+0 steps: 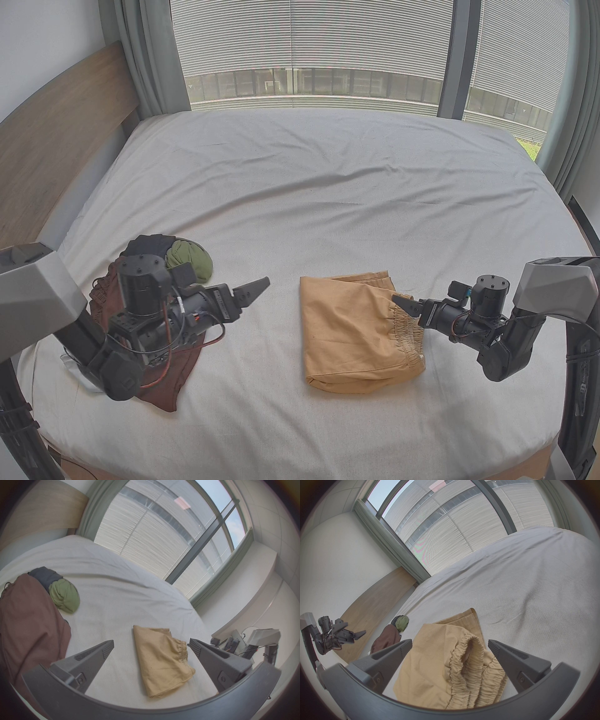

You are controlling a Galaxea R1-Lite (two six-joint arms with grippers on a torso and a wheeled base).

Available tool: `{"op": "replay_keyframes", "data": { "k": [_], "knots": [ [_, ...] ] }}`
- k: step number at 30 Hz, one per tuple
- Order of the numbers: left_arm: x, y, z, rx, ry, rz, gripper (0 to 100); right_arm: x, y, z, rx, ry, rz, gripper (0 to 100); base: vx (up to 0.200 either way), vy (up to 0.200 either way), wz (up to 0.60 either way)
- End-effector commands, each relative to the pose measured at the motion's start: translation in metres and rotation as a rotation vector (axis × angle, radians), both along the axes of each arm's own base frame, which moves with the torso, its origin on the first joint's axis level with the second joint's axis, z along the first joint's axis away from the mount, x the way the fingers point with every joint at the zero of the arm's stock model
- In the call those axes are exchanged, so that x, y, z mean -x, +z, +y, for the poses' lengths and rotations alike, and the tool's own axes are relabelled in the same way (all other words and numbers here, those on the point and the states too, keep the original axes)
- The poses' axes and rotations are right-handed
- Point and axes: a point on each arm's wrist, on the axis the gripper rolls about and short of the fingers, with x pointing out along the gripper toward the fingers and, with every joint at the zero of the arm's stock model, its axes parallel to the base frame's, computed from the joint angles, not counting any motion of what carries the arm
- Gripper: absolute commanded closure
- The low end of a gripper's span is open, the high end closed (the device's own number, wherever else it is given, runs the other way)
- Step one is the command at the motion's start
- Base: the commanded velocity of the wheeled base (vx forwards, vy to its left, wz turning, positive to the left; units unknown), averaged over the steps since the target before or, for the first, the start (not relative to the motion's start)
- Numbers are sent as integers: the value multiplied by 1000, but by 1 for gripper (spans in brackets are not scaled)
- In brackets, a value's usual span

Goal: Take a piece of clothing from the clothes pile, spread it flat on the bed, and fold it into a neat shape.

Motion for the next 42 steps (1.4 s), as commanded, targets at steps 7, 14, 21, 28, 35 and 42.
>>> {"op": "replay_keyframes", "data": {
  "k": [7,14,21,28,35,42],
  "knots": [
    [8,-13,36,5,39,22,0,-15,-26,9,3,8,23,0,0,0,0],
    [7,-20,33,-1,33,41,0,-17,-32,9,3,6,24,100,0,0,0],
    [5,-32,28,-5,21,50,0,-16,-32,8,4,3,26,100,0,0,0],
    [2,-38,27,-1,22,40,0,-12,-32,-4,12,-27,54,100,0,0,0],
    [2,-39,27,-2,21,43,0,-13,-34,-17,19,-59,74,100,0,0,0],
    [2,-39,26,-1,19,43,0,-12,-36,-15,23,-54,78,100,0,0,0]
  ]
}}
